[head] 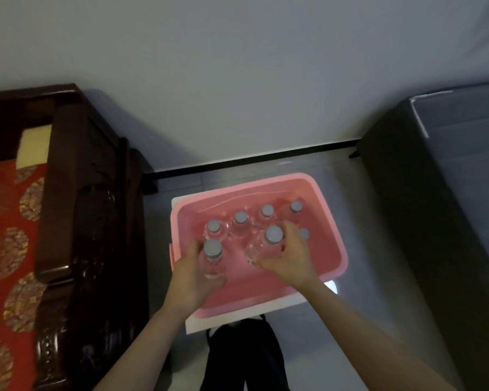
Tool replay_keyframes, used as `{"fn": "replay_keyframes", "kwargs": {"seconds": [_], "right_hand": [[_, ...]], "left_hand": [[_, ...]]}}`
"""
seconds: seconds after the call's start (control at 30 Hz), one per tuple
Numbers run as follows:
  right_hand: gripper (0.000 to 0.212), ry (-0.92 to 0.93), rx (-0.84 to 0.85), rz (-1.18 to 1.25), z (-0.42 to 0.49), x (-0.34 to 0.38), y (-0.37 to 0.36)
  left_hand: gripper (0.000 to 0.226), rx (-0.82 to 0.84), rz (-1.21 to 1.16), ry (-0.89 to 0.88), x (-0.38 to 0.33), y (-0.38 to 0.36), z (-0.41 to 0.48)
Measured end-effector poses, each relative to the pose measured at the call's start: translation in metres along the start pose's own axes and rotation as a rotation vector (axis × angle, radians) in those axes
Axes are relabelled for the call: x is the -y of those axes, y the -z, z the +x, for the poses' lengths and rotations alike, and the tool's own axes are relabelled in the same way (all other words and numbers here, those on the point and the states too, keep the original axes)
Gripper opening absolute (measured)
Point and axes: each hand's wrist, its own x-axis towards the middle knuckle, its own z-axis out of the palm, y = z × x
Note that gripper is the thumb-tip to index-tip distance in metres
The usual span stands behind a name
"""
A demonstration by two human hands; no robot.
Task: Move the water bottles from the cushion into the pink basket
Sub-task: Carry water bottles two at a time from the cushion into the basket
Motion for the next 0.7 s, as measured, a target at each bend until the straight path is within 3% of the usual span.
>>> {"fn": "replay_keyframes", "kwargs": {"seconds": [0.23, 0.4, 0.53, 0.7], "right_hand": [[0.043, 0.059, 0.150, -0.295, 0.046, -0.021, -0.043], [0.037, 0.041, 0.248, -0.398, 0.059, -0.030, -0.067], [0.040, 0.014, 0.241, -0.448, 0.063, -0.042, -0.071], [0.042, 0.021, 0.261, -0.475, 0.066, -0.046, -0.075]], "left_hand": [[0.053, -0.194, -0.103, 0.174, 0.012, -0.067, 0.040], [0.050, -0.195, -0.079, 0.279, 0.034, -0.083, 0.067], [0.048, -0.258, -0.044, 0.241, 0.046, -0.088, 0.076], [0.056, -0.186, -0.004, 0.239, 0.054, -0.096, 0.077]]}}
